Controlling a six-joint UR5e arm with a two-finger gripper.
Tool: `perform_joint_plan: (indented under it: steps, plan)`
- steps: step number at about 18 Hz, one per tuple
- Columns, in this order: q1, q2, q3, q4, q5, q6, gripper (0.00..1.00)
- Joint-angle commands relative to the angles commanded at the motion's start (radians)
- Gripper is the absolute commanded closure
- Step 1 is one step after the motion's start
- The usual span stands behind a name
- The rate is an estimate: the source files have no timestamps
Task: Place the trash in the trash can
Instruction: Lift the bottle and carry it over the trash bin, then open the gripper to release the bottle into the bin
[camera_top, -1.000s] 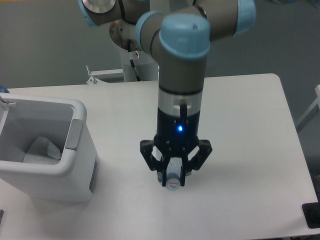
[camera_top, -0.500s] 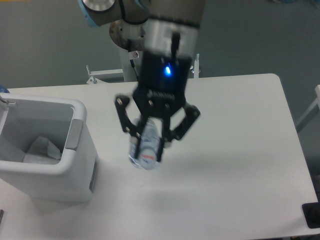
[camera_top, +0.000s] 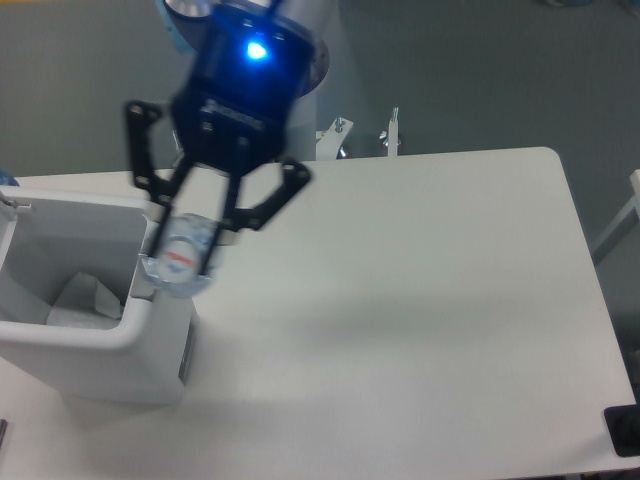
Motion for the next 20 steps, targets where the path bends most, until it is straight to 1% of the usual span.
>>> perform_joint_plan:
  steps: [4,8,11,12,13,14,15,18,20]
  plan:
    - [-0.058,-0.008,-0.003,0.020,-0.002,-0.002,0.97]
    - [-0.097,-0.015,-0.023,0.023,-0.005,0.009,0.96]
    - [-0.107,-0.017,-0.038,0.028,-0.003,0.012,0.91]
    - [-0.109,-0.017,-0.049,0.040,-0.003,0.014,0.87]
    - [-0.111,-0.017,-0.061,0.058,-0.003,0.021,0.77]
    - [-0.111,-0.017,-0.075,0.078,-0.003,0.032,0.62]
    - [-0.112,-0.015,-0.086,0.087,-0.003,0.037,0.57]
    - [-0.114,-0.008,-0.101,0.089,-0.003,0.038,0.28]
    - [-0.114,-0.008,-0.103,0.089,-0.002,0.038,0.15]
